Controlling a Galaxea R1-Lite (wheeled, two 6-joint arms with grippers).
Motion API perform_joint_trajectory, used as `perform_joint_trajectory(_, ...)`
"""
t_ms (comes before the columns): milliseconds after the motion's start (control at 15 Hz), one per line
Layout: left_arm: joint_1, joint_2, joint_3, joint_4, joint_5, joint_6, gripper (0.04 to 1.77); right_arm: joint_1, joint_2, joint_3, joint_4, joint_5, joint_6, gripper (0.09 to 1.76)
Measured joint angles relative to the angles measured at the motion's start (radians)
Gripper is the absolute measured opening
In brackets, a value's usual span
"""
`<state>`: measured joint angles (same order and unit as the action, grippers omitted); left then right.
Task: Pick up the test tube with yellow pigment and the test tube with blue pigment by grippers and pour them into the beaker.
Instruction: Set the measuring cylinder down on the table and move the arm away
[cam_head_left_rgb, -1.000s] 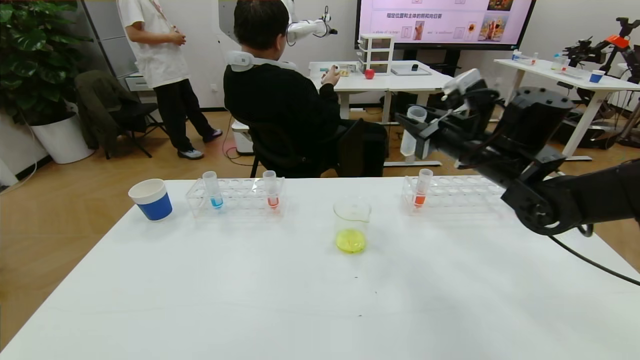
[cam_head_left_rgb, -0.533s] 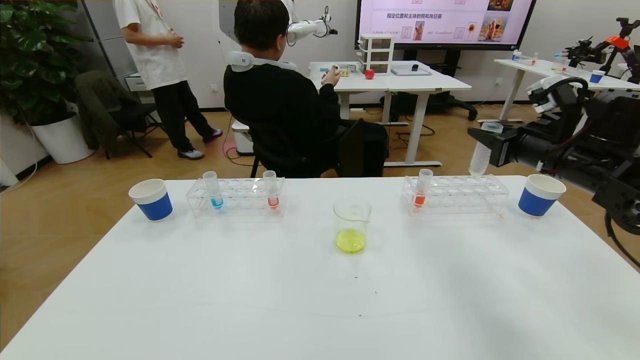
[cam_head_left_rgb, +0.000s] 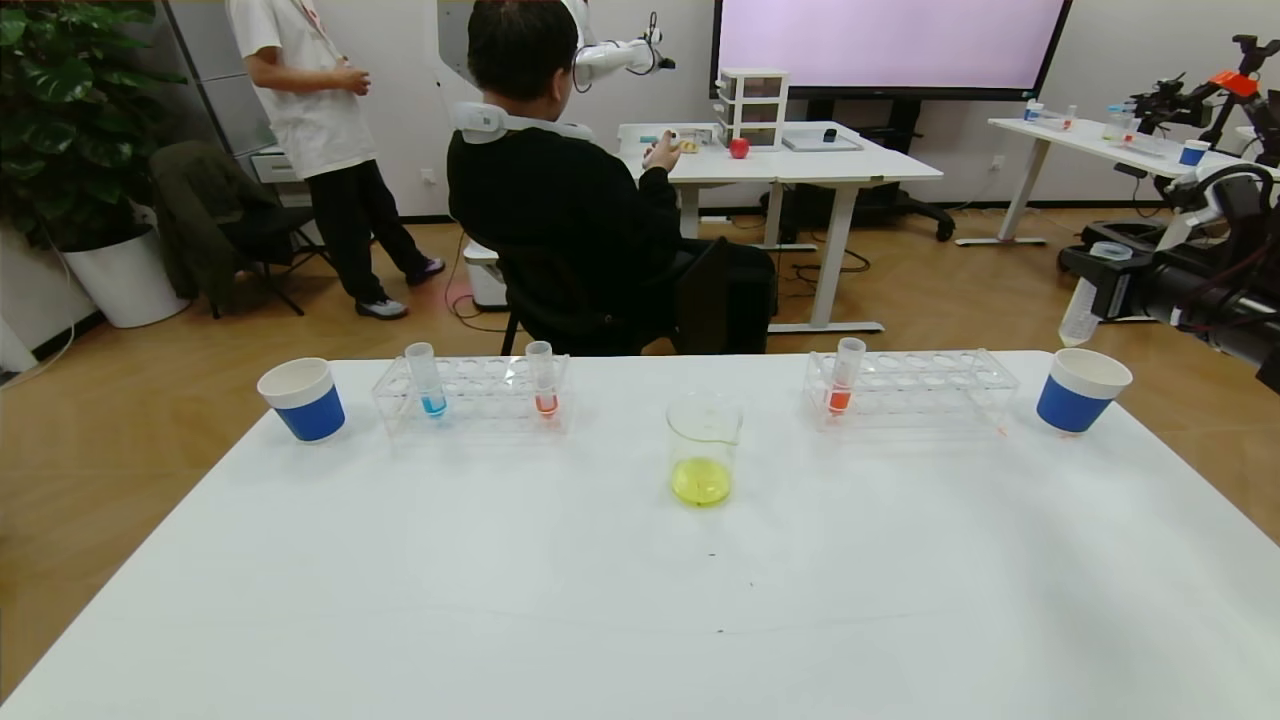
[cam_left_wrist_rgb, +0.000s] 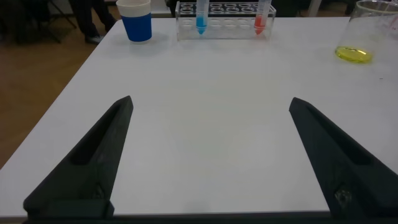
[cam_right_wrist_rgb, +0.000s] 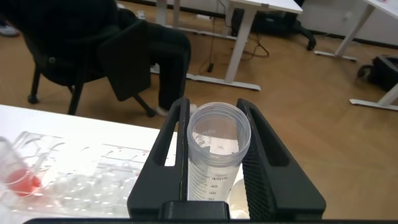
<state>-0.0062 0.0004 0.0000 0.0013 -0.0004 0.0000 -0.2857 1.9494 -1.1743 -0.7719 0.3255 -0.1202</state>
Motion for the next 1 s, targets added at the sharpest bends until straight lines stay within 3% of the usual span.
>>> perform_joint_trajectory(333, 0.000, 0.000, 0.000, 0.000, 0.000, 0.000, 1.75, -0.087, 0.141, -0.134, 0.031, -0.008, -0.002, 0.51)
perform_joint_trajectory(1000, 0.000, 0.000, 0.000, 0.000, 0.000, 0.000, 1.75, -0.096, 0.317, -0.245, 0.002, -0.010, -0.001, 0.51)
